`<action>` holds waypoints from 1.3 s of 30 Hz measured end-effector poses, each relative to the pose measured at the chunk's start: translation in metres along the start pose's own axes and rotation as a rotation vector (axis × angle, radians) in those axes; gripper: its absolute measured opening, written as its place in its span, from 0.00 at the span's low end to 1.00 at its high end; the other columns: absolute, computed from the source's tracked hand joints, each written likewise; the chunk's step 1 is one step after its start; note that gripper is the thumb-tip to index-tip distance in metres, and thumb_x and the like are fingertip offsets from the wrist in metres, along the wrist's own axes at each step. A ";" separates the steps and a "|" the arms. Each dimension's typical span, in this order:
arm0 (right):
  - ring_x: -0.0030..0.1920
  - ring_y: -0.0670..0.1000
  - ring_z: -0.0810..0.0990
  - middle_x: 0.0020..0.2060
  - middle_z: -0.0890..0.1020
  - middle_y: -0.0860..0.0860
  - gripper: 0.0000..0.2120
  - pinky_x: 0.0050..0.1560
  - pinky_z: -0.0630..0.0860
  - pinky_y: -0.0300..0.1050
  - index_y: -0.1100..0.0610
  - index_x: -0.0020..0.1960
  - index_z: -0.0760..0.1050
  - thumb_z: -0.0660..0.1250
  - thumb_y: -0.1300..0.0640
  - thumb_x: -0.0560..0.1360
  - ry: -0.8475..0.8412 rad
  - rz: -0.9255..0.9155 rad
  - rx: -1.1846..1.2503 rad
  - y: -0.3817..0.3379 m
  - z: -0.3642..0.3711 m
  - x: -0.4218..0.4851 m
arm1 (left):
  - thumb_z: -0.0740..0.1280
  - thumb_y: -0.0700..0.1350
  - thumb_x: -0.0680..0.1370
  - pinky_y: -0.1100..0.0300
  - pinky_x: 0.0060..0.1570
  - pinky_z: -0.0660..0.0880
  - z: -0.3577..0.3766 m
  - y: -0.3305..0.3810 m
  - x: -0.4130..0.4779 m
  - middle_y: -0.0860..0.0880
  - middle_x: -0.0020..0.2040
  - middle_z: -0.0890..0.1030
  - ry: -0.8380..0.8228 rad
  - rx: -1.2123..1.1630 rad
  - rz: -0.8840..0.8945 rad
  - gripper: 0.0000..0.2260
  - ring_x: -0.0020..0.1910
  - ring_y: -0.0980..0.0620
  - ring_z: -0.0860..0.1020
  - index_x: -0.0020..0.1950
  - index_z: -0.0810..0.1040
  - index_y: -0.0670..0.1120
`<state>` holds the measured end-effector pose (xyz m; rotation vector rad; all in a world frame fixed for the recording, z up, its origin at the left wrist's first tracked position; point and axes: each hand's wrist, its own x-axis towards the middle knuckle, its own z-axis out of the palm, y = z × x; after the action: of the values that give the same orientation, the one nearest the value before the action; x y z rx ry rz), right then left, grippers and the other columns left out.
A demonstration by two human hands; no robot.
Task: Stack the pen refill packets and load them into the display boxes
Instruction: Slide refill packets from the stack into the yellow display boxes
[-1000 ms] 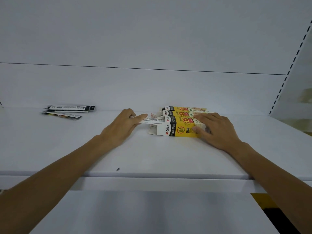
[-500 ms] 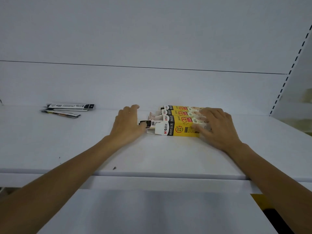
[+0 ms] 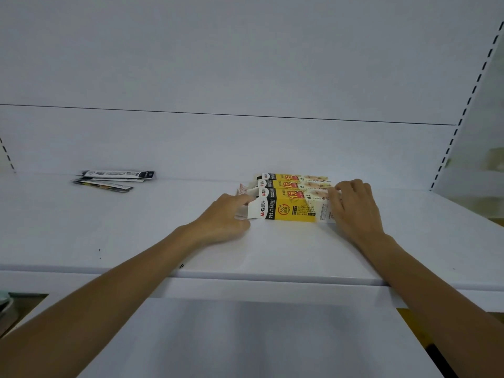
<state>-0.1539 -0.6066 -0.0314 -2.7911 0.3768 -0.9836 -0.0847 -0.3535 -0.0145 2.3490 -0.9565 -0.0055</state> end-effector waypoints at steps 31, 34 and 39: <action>0.69 0.54 0.67 0.67 0.72 0.54 0.33 0.70 0.58 0.58 0.57 0.66 0.72 0.52 0.37 0.70 -0.049 -0.276 -0.045 -0.046 -0.014 0.006 | 0.65 0.39 0.74 0.67 0.59 0.62 -0.035 -0.039 -0.011 0.51 0.63 0.75 0.081 0.039 0.033 0.15 0.64 0.53 0.70 0.60 0.78 0.50; 0.68 0.55 0.69 0.67 0.73 0.55 0.28 0.68 0.62 0.53 0.59 0.66 0.72 0.54 0.42 0.74 -0.001 -0.317 0.054 -0.091 -0.012 0.025 | 0.65 0.39 0.74 0.66 0.60 0.62 -0.062 -0.074 -0.026 0.52 0.61 0.75 0.094 0.074 0.006 0.13 0.63 0.55 0.71 0.55 0.79 0.53; 0.67 0.56 0.69 0.67 0.72 0.56 0.23 0.65 0.66 0.53 0.60 0.67 0.70 0.58 0.51 0.76 -0.002 -0.471 0.107 -0.194 0.023 0.045 | 0.65 0.39 0.75 0.62 0.62 0.63 -0.114 -0.150 -0.055 0.51 0.61 0.75 0.143 0.088 -0.136 0.12 0.63 0.53 0.71 0.52 0.78 0.55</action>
<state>-0.0705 -0.4326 0.0222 -2.8364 -0.3427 -1.0454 -0.0057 -0.1740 -0.0119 2.4539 -0.7406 0.1513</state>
